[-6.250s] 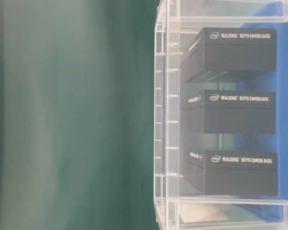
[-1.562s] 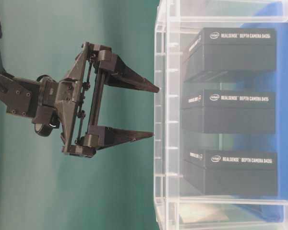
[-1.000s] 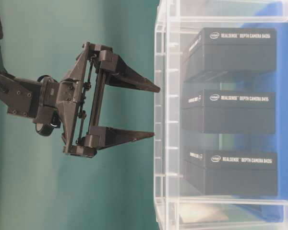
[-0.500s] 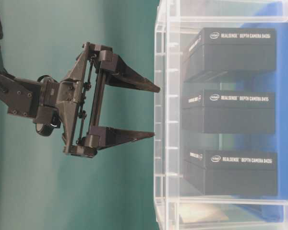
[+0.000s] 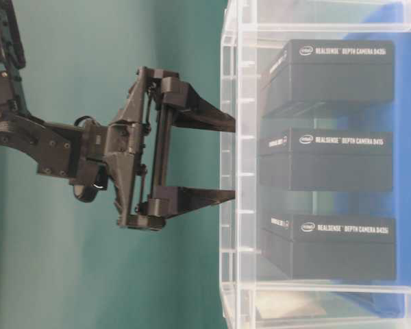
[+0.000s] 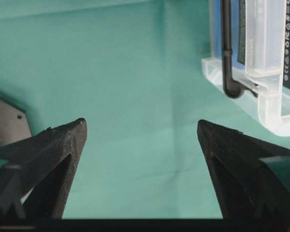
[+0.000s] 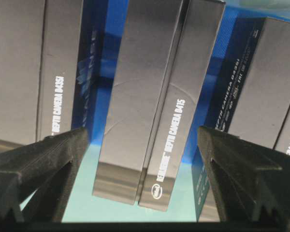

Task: Take out the box from the case.
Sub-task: 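Lower the open right gripper around the middle black box pair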

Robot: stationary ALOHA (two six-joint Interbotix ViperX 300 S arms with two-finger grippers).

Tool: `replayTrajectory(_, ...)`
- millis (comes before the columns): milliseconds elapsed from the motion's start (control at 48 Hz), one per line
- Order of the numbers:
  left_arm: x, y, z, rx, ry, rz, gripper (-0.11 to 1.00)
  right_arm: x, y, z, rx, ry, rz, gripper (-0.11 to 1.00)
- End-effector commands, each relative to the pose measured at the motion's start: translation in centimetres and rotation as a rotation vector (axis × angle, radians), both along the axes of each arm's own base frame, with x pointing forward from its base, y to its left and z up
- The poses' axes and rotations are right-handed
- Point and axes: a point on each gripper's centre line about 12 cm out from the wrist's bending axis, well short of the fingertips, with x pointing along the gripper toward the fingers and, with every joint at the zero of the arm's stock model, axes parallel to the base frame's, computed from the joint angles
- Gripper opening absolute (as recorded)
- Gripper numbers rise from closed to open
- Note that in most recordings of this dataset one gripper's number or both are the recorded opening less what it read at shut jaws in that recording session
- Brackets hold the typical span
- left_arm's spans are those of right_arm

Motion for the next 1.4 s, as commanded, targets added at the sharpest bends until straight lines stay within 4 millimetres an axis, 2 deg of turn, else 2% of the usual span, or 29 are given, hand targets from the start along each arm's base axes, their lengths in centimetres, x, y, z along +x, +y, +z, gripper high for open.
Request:
replayTrajectory(0,-0.1,0.1,0.5,0.013,-0.016,0.002,0.94,0.1,0.0,1.1,-0.009,-0.031,0.0,0.95)
replayTrajectory(938,-0.1,0.0,0.5,0.015,-0.013,-0.008,0.94,-0.5,-1.1,-2.2,0.002,-0.03,-0.038,0.95)
replayTrajectory(1375,-0.1,0.1,0.5,0.019,-0.008,-0.022,0.94,0.2,-1.3,-3.5,0.006,-0.032,-0.035,0.95)
